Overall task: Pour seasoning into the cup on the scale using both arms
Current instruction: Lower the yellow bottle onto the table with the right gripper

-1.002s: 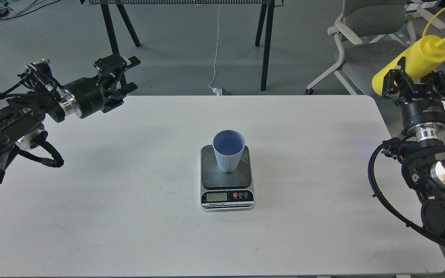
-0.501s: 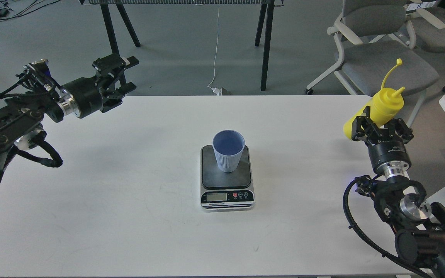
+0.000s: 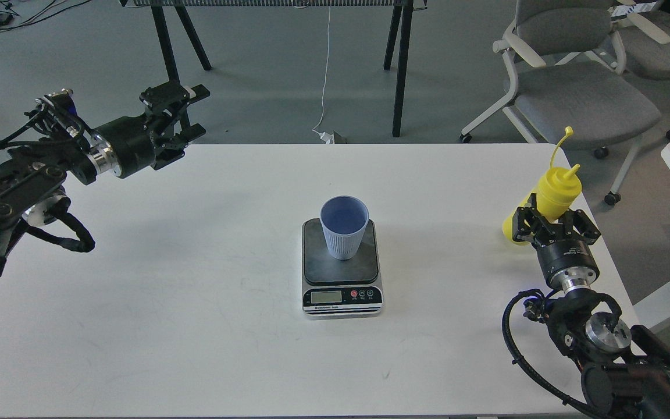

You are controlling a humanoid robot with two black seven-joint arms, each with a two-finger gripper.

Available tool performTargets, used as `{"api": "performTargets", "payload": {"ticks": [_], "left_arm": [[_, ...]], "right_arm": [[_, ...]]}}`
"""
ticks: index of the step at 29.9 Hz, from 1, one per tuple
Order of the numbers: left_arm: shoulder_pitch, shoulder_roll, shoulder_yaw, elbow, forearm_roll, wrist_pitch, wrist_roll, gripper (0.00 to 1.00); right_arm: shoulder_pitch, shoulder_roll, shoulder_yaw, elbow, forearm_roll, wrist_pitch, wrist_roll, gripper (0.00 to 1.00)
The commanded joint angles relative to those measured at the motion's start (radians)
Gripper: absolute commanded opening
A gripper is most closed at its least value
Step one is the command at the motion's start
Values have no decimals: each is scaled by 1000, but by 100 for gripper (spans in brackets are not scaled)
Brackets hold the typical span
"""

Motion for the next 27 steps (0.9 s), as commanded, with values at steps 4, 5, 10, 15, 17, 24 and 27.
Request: {"api": "performTargets", "payload": {"ticks": [4,5,10,15,17,24,27], "left_arm": [[0,0,0,-2,0,0,0,89],[0,2,0,0,-1,0,0,89],[0,6,0,-2,-1,0,0,89],[0,6,0,-2,-1,0,0,89],[0,6,0,-2,-1,0,0,89],[-2,6,0,-3,-1,0,0,89],[-5,8,0,-2,-1,0,0,89]], "right_arm": [[0,0,-58,0,1,0,6,12],[0,0,-62,0,-1,0,7,14],[1,0,-82,3,-2,0,10,22],[4,0,-95,5,-2,0,14,32],[4,0,-95,6,-2,0,14,37],[1,0,-95,12,-5,0,14,56],[0,0,-95,15,-5,0,14,65]]}}
